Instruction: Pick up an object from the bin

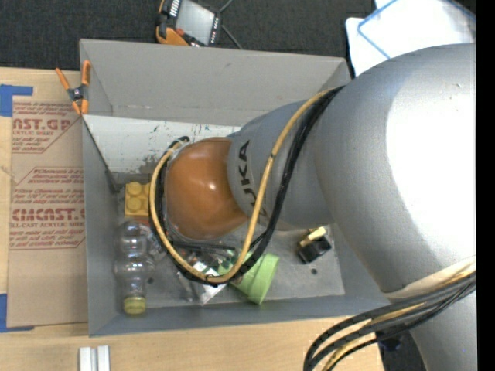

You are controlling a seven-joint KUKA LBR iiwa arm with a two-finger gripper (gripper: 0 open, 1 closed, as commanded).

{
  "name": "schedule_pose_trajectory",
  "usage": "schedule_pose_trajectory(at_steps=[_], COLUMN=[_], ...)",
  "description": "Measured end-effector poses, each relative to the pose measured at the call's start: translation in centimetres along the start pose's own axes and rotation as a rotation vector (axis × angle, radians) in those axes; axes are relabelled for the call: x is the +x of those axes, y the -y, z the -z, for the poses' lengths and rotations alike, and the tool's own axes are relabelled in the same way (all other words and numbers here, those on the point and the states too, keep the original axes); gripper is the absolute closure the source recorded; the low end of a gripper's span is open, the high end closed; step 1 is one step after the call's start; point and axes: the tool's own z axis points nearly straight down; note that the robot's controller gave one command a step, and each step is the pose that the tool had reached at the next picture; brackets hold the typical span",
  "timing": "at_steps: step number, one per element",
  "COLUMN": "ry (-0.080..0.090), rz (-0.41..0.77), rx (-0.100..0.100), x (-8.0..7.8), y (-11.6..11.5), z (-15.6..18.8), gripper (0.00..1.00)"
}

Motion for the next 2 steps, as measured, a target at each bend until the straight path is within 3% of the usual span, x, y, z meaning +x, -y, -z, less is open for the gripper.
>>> schedule_pose_trajectory(at_steps=[1, 2], ry=[0.005, 0.012], rz=[0.387, 0.310], rx=[0.029, 0.011], x=[-1.01, -0.52], y=[0.15, 0.42], z=[-0.25, -0.31], gripper=[0.00, 0.00])
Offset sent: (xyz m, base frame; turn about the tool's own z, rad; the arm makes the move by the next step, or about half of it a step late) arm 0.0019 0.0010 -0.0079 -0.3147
